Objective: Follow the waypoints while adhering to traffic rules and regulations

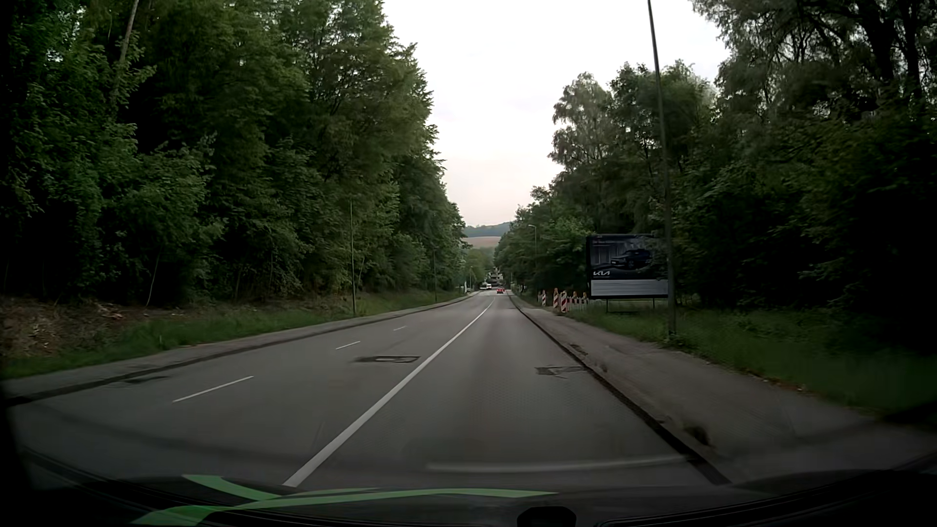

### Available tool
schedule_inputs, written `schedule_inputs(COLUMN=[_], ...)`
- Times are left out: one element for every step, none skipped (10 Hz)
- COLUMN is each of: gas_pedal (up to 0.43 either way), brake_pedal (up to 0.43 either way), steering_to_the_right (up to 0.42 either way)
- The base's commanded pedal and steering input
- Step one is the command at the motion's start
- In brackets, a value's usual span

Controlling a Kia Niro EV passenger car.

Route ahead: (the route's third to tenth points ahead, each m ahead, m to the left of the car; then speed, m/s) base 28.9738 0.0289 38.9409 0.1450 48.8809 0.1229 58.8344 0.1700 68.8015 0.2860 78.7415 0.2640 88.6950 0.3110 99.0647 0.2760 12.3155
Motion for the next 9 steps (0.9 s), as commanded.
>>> schedule_inputs(gas_pedal=[0.0, 0.0, 0.0, 0.0, 0.0, 0.0, 0.0, 0.0, 0.0], brake_pedal=[0.0, 0.0, 0.0, 0.0, 0.0, 0.0, 0.0, 0.0, 0.0], steering_to_the_right=[-0.005, -0.005, -0.005, -0.005, -0.005, -0.005, -0.005, -0.005, -0.004])
